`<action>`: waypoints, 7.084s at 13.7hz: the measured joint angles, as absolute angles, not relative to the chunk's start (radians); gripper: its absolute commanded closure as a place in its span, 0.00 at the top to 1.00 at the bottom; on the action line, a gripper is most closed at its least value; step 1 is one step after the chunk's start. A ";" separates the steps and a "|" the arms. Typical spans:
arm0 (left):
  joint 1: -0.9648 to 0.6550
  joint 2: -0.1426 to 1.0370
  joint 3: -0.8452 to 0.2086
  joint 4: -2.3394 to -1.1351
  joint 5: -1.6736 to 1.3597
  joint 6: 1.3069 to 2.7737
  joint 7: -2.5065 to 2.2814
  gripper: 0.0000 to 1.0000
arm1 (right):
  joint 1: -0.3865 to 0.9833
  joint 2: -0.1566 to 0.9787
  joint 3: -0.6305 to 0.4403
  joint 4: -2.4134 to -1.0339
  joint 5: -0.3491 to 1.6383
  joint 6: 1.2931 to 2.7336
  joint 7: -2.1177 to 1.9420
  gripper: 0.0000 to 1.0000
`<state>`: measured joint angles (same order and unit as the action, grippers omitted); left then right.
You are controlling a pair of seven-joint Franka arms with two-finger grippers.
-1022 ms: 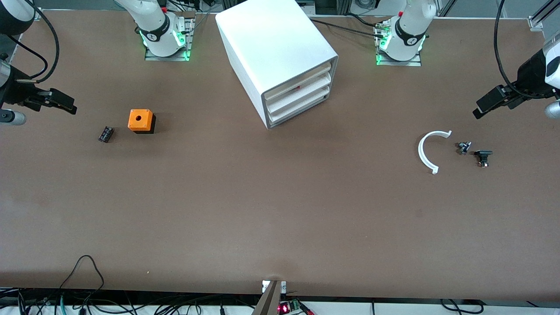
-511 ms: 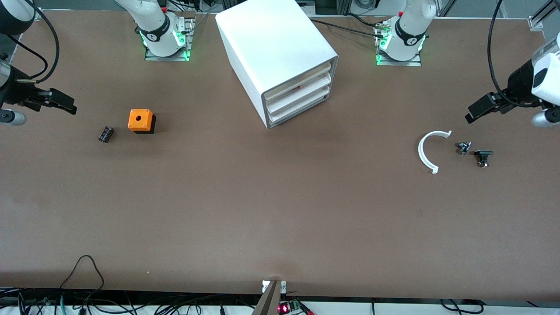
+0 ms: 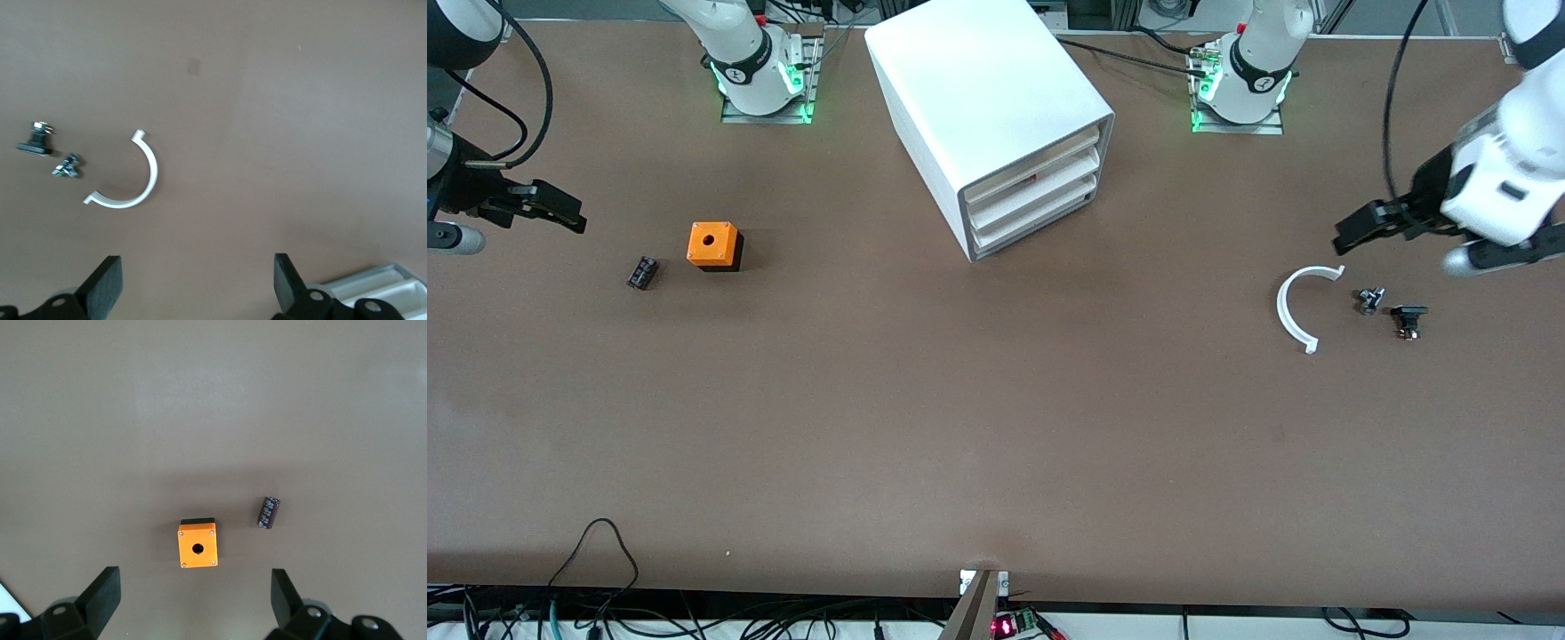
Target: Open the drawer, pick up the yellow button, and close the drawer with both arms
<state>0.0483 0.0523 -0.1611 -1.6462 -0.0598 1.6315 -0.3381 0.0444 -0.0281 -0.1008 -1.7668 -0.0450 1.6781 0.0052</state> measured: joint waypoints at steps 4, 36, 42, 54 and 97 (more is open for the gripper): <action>0.042 0.101 -0.192 -1.654 -0.067 1.583 -0.338 1.00 | 0.045 -0.028 -0.100 -1.767 -0.043 1.673 0.005 1.00; 0.036 0.269 -0.523 -2.224 -0.985 1.806 0.244 0.00 | 0.420 0.194 -0.021 -1.619 -0.036 1.700 -0.020 1.00; 0.082 0.231 -0.382 -2.162 -0.934 1.863 0.309 0.07 | 0.448 0.247 -0.019 -1.526 0.071 1.717 -0.031 1.00; 0.199 0.154 -0.306 -2.081 -0.881 2.081 0.283 1.00 | 0.644 0.583 0.161 -1.124 0.084 1.898 -0.279 1.00; 0.135 -0.069 -0.194 -1.778 -0.072 1.762 -0.071 1.00 | 0.866 0.653 0.074 -1.076 -0.008 2.034 -0.351 0.25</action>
<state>0.1350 -0.0688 -0.1936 -1.7781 -0.0717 1.7618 -0.0714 0.8663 0.6533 0.0743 -1.0764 -0.0084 2.0340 -0.3512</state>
